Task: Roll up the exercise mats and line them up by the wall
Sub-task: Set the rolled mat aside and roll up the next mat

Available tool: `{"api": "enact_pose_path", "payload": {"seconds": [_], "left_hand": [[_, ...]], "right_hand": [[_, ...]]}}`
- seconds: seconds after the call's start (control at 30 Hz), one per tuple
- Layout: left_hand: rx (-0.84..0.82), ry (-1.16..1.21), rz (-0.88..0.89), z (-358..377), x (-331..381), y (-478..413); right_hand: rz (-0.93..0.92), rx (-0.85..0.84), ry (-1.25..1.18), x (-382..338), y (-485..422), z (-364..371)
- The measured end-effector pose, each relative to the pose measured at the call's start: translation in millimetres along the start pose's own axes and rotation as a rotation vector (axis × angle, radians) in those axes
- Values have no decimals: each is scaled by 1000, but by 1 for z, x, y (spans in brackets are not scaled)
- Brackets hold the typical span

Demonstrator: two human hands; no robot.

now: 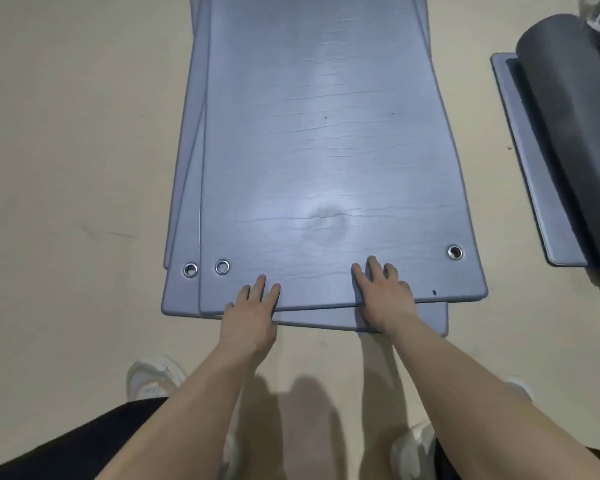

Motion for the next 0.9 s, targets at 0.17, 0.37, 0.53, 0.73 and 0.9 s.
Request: {"api": "enact_pose_path", "payload": {"seconds": [0.17,0.37,0.53,0.73,0.9], "left_hand": [[145,43,16,-2,-9,-5],[259,88,109,6,-5,-19],[386,121,110,-13,-2,-2],[370,175,-79,-97,-6,11],[305,64,-42,-127,-21,11]], "right_hand": [[-81,96,174,4,3,6],[-299,300,215,17,5,6],[-140,384,-36,14,21,-39],[12,371,-150,14,37,-105],[-5,293,-239,17,39,-124]]}}
Point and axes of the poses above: each hand's wrist, its own y-axis away from the middle knuckle, its own z-axis out of the palm, x = y × z, the point moved 5 cm from there along -y, towards the middle knuckle
